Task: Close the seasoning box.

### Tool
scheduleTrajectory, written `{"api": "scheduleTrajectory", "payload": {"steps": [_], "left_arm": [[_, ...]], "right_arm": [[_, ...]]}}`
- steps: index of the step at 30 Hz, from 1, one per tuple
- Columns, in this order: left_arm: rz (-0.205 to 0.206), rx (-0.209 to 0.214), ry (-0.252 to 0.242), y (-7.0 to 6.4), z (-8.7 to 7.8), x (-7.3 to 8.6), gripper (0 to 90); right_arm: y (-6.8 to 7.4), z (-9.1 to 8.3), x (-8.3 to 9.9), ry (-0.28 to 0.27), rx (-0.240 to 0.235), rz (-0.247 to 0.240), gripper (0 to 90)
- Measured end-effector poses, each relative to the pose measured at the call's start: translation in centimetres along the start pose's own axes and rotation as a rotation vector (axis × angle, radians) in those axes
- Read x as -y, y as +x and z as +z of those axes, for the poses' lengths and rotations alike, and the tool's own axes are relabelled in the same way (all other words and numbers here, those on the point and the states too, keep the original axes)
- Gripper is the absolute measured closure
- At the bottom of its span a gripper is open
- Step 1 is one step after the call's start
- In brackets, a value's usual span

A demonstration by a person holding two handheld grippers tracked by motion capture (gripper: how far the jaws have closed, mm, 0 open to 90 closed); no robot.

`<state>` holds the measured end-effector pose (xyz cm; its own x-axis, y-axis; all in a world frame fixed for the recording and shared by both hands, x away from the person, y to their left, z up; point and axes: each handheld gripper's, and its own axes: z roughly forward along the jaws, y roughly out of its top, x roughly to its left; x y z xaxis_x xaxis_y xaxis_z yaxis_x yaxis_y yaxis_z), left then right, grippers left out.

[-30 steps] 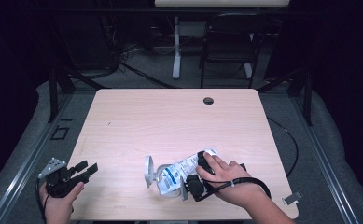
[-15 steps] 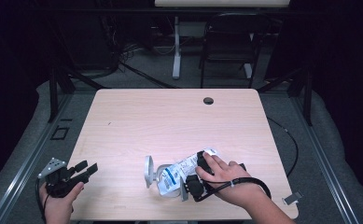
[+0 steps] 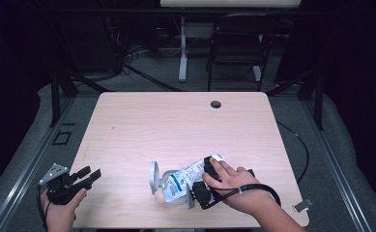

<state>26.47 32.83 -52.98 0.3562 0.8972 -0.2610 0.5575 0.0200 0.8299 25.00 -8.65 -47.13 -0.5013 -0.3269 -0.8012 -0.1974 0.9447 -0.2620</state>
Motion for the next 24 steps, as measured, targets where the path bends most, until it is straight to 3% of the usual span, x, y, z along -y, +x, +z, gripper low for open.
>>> {"api": "scheduleTrajectory", "payload": {"steps": [24], "left_arm": [[-0.004,0.002,-0.002,0.03,0.02,0.03,48.8]], "right_arm": [[0.0,-0.01,-0.07,-0.002,0.006,-0.012,48.7]]}}
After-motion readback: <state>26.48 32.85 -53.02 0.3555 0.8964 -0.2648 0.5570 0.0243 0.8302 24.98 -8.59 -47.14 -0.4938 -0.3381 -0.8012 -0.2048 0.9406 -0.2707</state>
